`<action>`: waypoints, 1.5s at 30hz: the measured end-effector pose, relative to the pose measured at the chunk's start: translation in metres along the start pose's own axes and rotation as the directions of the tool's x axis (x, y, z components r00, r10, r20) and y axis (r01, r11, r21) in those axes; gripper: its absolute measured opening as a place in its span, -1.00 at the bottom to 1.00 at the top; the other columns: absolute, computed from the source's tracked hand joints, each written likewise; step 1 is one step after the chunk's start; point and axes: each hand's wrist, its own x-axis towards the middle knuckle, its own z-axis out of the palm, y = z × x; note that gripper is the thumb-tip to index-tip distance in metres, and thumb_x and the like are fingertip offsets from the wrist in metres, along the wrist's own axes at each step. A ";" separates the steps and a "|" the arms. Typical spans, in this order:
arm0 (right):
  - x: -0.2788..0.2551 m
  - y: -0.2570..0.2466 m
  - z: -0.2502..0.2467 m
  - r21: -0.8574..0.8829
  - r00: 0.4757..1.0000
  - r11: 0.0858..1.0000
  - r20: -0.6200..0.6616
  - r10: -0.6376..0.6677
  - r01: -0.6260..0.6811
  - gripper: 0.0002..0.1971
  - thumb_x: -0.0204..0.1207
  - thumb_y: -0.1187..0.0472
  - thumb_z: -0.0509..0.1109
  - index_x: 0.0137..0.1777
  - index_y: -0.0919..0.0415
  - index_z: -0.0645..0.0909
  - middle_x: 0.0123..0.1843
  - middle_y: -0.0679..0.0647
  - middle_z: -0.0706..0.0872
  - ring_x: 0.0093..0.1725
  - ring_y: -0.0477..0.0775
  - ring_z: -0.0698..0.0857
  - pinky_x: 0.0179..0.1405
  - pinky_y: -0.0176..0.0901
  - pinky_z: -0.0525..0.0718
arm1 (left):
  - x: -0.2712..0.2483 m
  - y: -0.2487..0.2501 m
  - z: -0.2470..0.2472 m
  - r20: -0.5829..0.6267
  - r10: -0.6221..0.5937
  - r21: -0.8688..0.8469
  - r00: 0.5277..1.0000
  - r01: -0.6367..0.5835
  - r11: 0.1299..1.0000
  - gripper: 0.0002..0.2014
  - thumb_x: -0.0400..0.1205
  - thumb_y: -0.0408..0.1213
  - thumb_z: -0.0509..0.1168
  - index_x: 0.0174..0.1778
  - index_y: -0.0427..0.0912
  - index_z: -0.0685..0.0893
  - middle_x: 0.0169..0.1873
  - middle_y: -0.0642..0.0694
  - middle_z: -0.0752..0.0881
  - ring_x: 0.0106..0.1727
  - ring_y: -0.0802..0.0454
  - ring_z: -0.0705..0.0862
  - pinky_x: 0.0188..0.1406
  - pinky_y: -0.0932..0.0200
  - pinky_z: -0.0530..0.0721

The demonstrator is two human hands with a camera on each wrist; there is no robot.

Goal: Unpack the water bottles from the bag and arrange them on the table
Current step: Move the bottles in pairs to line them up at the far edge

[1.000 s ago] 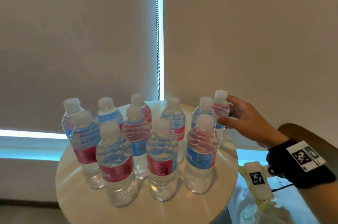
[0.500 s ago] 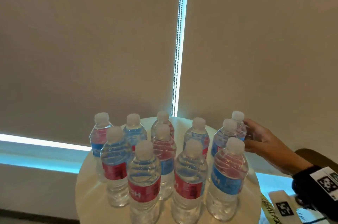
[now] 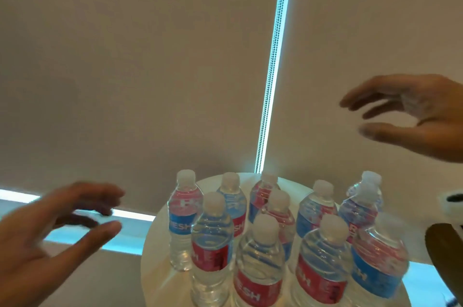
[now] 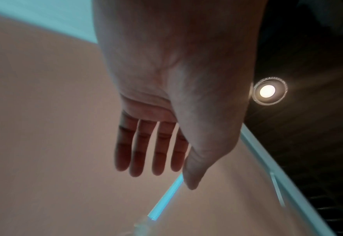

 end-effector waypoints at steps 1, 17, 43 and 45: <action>0.014 -0.015 0.000 -0.002 0.999 1.000 0.044 0.020 -0.020 -0.54 0.39 -0.45 0.34 0.29 -0.44 0.58 0.27 -0.40 0.71 0.27 -0.28 0.72 0.16 -0.12 0.82 | 0.014 0.018 0.004 -0.035 0.042 0.012 0.998 -0.042 0.999 -0.58 0.38 0.22 0.53 0.13 0.22 0.76 -0.03 0.21 0.84 -0.09 0.29 0.83 -0.11 0.49 0.74; 0.164 -0.074 0.115 -0.263 0.735 0.905 0.674 -0.075 0.334 -0.37 0.35 -0.02 0.70 0.43 -0.15 0.59 -0.17 -0.25 0.59 -0.40 -0.36 0.55 -0.27 -0.58 0.49 | 0.104 0.011 0.050 0.414 0.122 0.000 0.902 -0.134 0.991 -0.39 0.43 -0.02 0.61 0.30 0.54 0.49 0.24 0.41 0.67 0.21 0.34 0.72 0.12 0.26 0.79; 0.267 0.063 0.057 -0.214 0.869 0.977 0.487 0.087 0.022 -0.52 0.38 0.10 0.70 0.32 0.03 0.74 -0.47 -0.06 0.85 -0.33 -0.09 0.90 -0.15 -0.30 0.71 | 0.287 0.026 0.106 0.319 0.088 0.034 0.944 -0.104 0.994 -0.47 0.28 -0.24 0.62 0.13 0.17 0.63 0.06 -0.10 0.74 -0.15 0.04 0.72 0.06 -0.12 0.76; 0.275 0.083 0.074 -0.223 0.867 0.975 0.486 0.111 0.000 -0.52 0.39 0.11 0.70 0.32 0.04 0.75 -0.52 -0.08 0.80 -0.30 -0.05 0.91 -0.27 -0.41 0.64 | 0.303 0.018 0.125 0.324 0.067 0.055 0.944 -0.090 0.994 -0.46 0.26 -0.19 0.60 0.14 0.17 0.61 0.07 -0.13 0.74 -0.12 0.03 0.69 0.09 -0.16 0.74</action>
